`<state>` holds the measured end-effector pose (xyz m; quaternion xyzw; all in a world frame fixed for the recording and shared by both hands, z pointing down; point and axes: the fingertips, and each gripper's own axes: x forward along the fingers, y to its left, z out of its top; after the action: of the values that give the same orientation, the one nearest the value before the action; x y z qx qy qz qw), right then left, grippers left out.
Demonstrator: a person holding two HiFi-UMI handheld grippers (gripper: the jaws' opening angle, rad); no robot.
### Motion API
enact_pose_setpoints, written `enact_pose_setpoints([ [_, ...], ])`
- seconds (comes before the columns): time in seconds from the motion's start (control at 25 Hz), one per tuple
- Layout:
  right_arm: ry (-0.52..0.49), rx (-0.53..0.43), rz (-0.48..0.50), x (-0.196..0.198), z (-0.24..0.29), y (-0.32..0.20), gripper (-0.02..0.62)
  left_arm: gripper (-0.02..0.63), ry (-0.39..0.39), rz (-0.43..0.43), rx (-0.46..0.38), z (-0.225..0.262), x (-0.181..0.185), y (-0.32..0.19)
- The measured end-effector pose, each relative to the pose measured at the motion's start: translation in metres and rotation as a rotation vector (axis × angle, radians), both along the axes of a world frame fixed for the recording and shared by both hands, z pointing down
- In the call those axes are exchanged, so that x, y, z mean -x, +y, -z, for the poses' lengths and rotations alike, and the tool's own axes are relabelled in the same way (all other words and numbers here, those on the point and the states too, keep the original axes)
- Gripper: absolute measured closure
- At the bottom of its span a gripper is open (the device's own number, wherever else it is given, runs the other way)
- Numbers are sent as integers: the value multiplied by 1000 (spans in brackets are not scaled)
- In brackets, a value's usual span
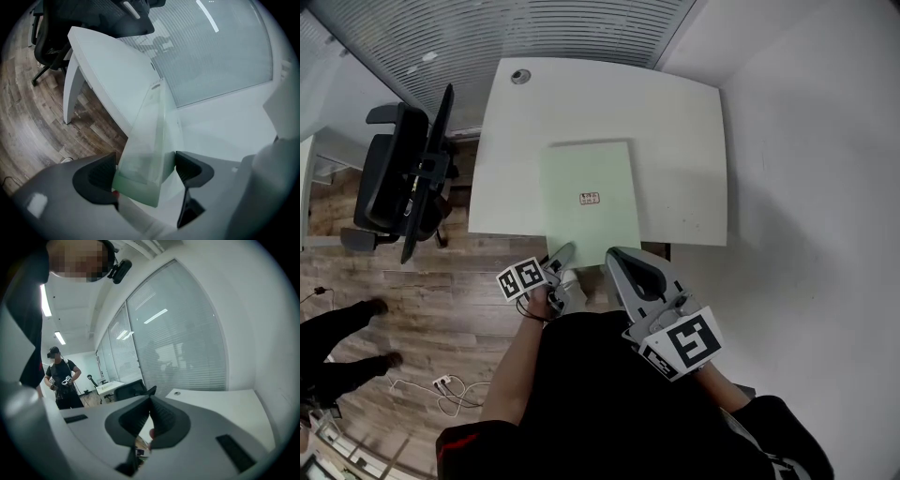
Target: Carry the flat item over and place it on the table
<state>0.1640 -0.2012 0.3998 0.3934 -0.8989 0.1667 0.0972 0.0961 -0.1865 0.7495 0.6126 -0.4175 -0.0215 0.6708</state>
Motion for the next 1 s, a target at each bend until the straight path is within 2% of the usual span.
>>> enact_pose_setpoints([
  [0.12, 2, 0, 6, -1, 1, -1, 595, 222, -48, -7, -8, 1, 2, 0],
  [0.32, 4, 0, 16, -3, 2, -5, 595, 224, -291, -95, -62, 10, 8, -7],
  [0.44, 1, -4, 20, -5, 5, -9, 595, 227, -402, -147, -89, 16, 6, -13],
  [0.84, 2, 7, -1, -27, -1, -19, 595, 229, -476, -132, -97, 16, -13, -46],
  [1.0, 3, 12, -20, -36, -1, -22, 595, 229, -559, -159, -124, 21, -17, -62],
])
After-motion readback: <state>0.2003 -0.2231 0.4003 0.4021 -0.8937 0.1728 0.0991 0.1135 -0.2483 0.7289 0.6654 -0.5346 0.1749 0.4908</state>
